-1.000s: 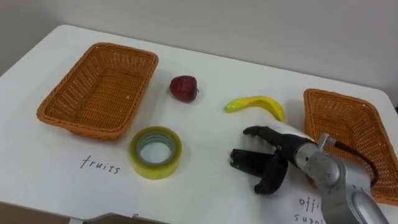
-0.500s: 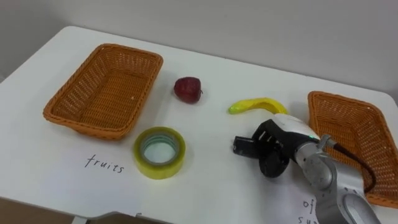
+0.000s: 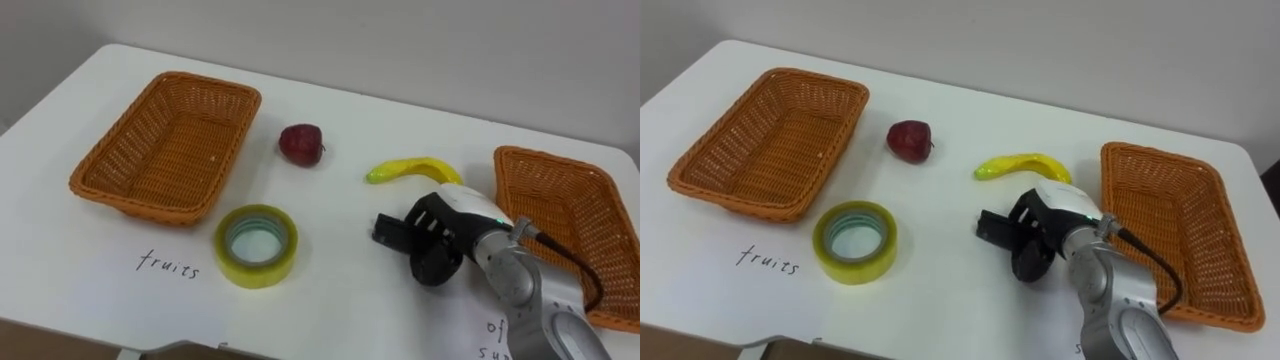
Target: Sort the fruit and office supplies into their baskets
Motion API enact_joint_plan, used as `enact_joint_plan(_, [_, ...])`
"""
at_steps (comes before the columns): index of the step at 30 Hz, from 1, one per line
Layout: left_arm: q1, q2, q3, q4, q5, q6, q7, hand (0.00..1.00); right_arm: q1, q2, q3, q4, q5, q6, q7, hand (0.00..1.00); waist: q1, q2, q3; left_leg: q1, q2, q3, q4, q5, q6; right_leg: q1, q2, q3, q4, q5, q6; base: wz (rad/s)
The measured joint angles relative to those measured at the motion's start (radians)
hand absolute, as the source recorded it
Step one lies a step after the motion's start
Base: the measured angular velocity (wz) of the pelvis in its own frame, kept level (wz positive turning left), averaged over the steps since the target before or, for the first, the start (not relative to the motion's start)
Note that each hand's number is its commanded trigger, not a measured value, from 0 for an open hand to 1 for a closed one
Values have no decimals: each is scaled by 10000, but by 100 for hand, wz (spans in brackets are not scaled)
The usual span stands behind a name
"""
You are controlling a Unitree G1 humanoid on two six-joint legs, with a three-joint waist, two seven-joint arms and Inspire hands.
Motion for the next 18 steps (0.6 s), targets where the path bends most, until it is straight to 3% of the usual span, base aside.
enact_joint_plan(9, [26, -1, 31, 21, -9, -13, -126, 0, 11, -41, -261, -241, 410, -94, 184, 100, -106, -21, 3, -10, -57, -2, 31, 0, 0, 12, 4, 20, 1, 0, 0, 0])
enact_joint_plan(18, [175, -38, 446, 632, -25, -251, -299, 0, 8, -107, -1428, -736, 1840, -318, 370, 100, -372, -105, 20, -93, -17, 94, 27, 2, 3, -104, 5, 219, 1, -1, 1, -2])
